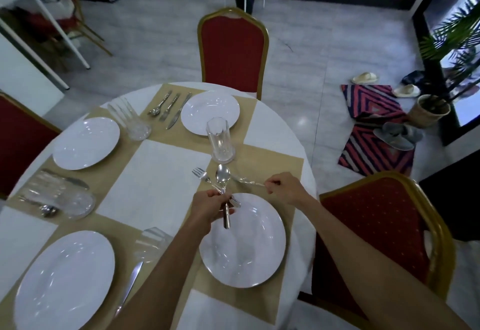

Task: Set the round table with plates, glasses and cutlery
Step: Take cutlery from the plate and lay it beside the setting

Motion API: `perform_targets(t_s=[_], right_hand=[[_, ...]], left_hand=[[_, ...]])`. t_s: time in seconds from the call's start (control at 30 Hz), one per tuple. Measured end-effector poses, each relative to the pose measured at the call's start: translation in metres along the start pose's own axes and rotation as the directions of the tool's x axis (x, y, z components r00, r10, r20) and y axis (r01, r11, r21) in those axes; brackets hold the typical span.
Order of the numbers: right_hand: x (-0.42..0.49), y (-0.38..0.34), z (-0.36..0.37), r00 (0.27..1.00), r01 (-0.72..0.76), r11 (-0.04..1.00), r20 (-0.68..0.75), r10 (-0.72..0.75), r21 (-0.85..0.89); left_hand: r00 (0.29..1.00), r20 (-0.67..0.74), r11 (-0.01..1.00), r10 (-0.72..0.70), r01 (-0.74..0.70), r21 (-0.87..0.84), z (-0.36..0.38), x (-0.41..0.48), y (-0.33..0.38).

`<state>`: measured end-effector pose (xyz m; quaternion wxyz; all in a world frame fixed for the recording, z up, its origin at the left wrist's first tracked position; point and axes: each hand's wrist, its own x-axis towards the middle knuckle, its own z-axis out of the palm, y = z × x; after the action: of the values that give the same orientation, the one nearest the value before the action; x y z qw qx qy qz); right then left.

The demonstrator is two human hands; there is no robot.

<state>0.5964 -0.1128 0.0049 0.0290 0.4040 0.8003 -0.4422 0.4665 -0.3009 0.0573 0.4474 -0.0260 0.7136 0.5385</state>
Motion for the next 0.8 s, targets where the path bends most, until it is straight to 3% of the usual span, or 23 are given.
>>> perform_targets(t_s=[0.2, 0.37, 0.8], right_hand=[[0.015, 0.030, 0.015, 0.999, 0.002, 0.975, 0.033, 0.006, -0.224], [0.023, 0.034, 0.022, 0.999, 0.031, 0.974, -0.015, -0.035, -0.223], [0.034, 0.027, 0.017, 0.999, 0.046, 0.977, 0.017, -0.043, -0.207]], left_hand=[[0.999, -0.029, 1.000, -0.021, 0.020, -0.010, 0.007, 0.007, 0.000], [0.998, -0.045, 0.999, -0.032, 0.032, -0.001, 0.011, 0.016, -0.004], [0.998, -0.062, 0.997, -0.007, 0.012, 0.081, 0.020, 0.034, -0.022]])
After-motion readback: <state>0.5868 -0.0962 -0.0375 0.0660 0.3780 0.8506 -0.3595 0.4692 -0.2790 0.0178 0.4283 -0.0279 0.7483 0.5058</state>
